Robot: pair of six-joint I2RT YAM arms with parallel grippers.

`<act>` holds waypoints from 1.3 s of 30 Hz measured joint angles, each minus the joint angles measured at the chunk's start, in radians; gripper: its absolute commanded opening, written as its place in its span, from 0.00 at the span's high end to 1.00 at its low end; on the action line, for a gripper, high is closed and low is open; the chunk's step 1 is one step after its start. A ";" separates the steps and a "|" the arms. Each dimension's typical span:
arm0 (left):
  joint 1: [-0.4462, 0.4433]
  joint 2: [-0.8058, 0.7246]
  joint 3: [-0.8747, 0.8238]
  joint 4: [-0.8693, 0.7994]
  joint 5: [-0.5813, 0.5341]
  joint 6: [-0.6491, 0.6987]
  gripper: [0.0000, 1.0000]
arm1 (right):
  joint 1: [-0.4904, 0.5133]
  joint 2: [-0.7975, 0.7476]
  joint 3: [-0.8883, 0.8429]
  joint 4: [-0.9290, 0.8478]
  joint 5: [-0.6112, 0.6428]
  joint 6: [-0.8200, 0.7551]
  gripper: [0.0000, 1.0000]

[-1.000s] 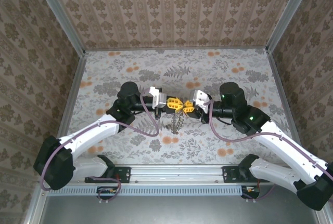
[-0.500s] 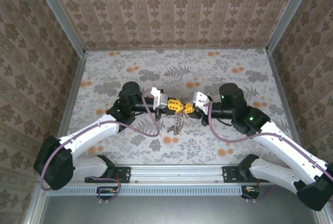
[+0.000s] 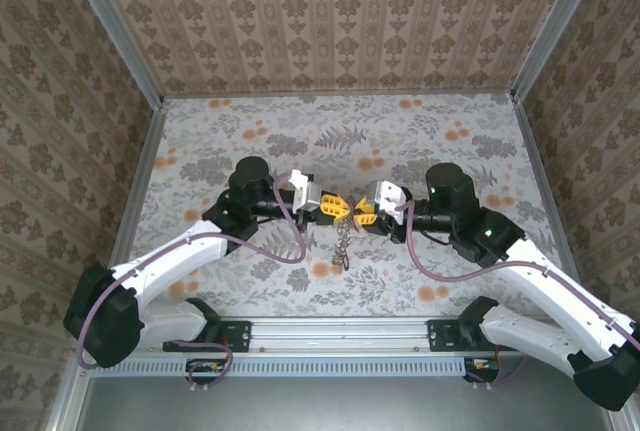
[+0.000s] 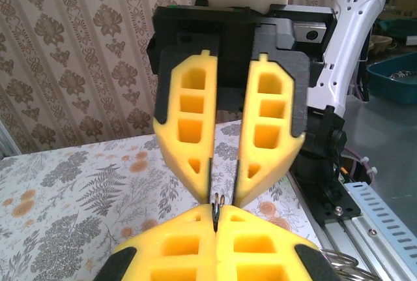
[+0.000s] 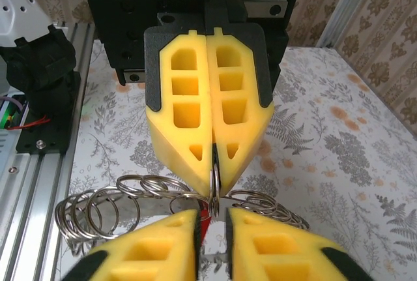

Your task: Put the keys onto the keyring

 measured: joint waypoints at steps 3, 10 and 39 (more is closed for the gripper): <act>0.000 0.000 0.000 0.011 0.000 0.000 1.00 | 0.000 0.005 0.000 0.000 -0.003 -0.005 0.74; -0.001 0.000 0.000 0.034 0.008 -0.002 1.00 | 0.000 0.037 0.000 0.004 -0.024 0.006 0.75; -0.002 0.017 0.000 0.026 0.045 -0.005 1.00 | -0.001 0.043 0.006 -0.006 -0.065 0.003 0.76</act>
